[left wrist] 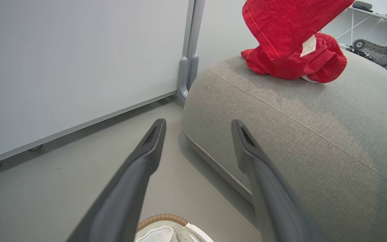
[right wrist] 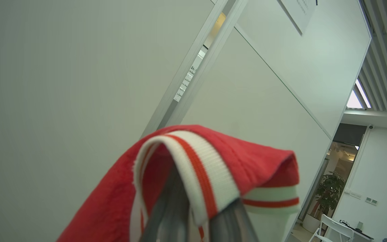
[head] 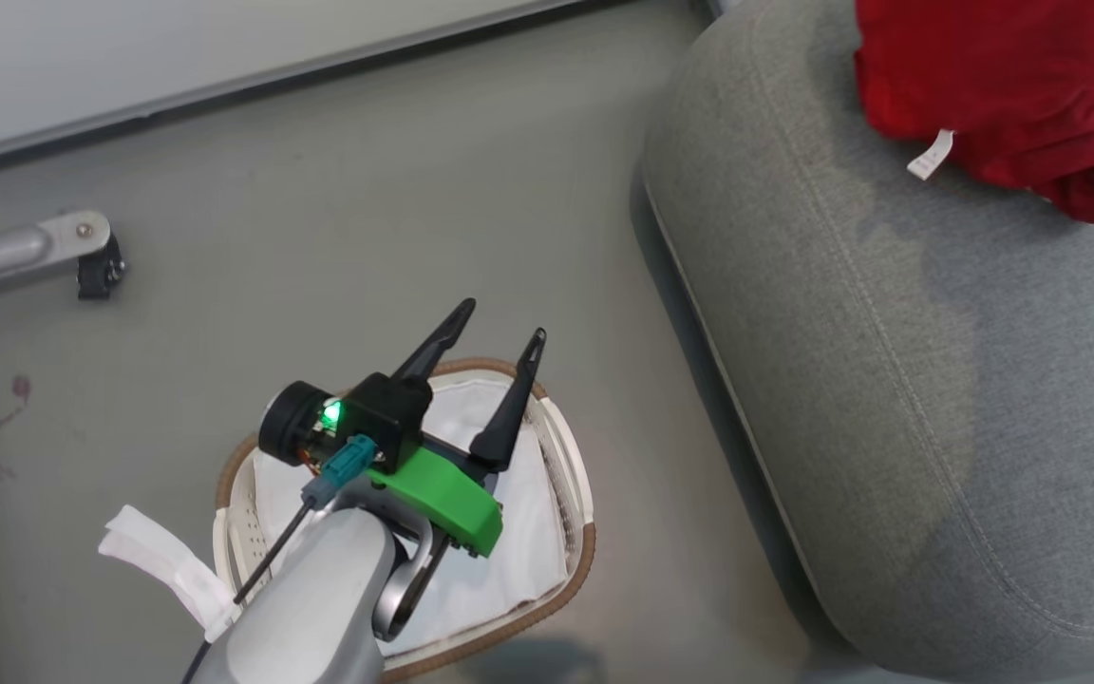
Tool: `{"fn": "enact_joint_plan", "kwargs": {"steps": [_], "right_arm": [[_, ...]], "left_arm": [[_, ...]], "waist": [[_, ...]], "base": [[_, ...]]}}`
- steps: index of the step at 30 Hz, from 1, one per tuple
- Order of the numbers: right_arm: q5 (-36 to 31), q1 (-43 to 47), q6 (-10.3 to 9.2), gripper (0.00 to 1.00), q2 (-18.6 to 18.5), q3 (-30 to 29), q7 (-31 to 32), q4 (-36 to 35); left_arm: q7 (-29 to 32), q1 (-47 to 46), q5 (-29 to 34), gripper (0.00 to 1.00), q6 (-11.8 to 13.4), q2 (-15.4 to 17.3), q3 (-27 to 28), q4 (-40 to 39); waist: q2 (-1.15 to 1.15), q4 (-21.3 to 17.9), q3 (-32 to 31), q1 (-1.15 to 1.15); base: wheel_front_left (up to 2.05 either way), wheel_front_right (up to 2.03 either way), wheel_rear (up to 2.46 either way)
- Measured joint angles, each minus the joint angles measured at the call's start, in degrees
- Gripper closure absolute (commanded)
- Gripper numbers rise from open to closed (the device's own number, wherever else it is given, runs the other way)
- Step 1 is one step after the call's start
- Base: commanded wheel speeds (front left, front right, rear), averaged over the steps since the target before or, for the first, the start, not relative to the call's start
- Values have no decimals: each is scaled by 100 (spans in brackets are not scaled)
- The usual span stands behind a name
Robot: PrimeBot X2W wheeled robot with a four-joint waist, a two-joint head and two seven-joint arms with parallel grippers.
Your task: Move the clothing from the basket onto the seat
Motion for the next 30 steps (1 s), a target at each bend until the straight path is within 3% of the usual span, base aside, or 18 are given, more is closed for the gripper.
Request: {"fn": "enact_joint_plan", "kwargs": {"steps": [7,16,29,30], "right_arm": [[-3,421,0,100,-182,-435,-34,579],[37,2213,-1,100,517,-1489,-37,635],[-100,3195,-1,100,1200,-1983,-37,546],[-137,3232,0,79,1239,-2015,-37,501]], "left_arm": [[0,-98,85,0,-1,116,23,-49],[0,-145,109,0,-1,261,0,-56],[0,-169,111,0,-1,438,-4,1],[0,-170,111,0,-1,443,-2,7]], "waist": [[0,20,428,0],[0,-160,749,0],[0,-329,907,0],[0,-337,905,0]], "base": [[0,0,0],[0,0,0],[0,0,0],[0,0,0]]}}
